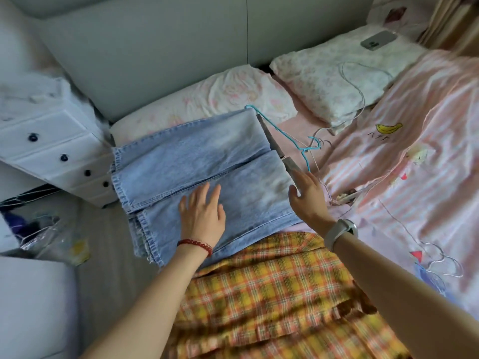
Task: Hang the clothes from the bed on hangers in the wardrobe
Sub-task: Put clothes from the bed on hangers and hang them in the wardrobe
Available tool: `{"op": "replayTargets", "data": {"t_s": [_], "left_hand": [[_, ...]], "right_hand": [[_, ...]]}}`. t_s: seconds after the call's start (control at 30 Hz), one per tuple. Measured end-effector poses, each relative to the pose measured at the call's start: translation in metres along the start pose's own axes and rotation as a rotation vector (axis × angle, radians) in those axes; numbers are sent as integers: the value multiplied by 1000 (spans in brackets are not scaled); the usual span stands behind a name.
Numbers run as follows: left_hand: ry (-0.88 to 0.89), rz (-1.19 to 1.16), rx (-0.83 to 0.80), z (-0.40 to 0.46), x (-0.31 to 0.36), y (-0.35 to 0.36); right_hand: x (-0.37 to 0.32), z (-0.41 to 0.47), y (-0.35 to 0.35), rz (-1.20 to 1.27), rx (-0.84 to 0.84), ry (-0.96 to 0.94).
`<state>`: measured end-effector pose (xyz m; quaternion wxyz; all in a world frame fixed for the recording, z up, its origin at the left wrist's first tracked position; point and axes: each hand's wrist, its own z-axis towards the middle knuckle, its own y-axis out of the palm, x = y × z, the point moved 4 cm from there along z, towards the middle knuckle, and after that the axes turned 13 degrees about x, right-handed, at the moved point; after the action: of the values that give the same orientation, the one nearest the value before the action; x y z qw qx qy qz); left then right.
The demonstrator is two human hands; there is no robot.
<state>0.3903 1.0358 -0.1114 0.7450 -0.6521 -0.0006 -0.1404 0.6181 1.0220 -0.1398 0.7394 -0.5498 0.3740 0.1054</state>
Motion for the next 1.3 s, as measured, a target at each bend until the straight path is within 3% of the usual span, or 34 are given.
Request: {"op": "replayTargets", "data": {"t_s": [0.23,0.47,0.7,0.8,1.0,1.13,1.3], "left_hand": [[-194,-126,75,-165,-28,-70],[-377,-47,72,-416,-90,-112],[-891,185,287,-675,-163,-198],[-1165,274,408,-783,-173,-243],[-1536,437,660,-949,-177,-327],[-1660,496,794,-1015,-192,-381],[-1555,663,939,-1064,-241,-451]], "right_hand": [[-87,-178,-21,59,-89,-164],[-142,-396,-13,-47,-389,-488],[-218,-620,-13,93,-643,-1004],[-252,-713,-14,151,-746,-1207],[-328,-870,-42,417,-902,-1531],[-381,-954,-46,526,-984,-1602],[-472,-1049,-39,661,-1126,-1560]]}}
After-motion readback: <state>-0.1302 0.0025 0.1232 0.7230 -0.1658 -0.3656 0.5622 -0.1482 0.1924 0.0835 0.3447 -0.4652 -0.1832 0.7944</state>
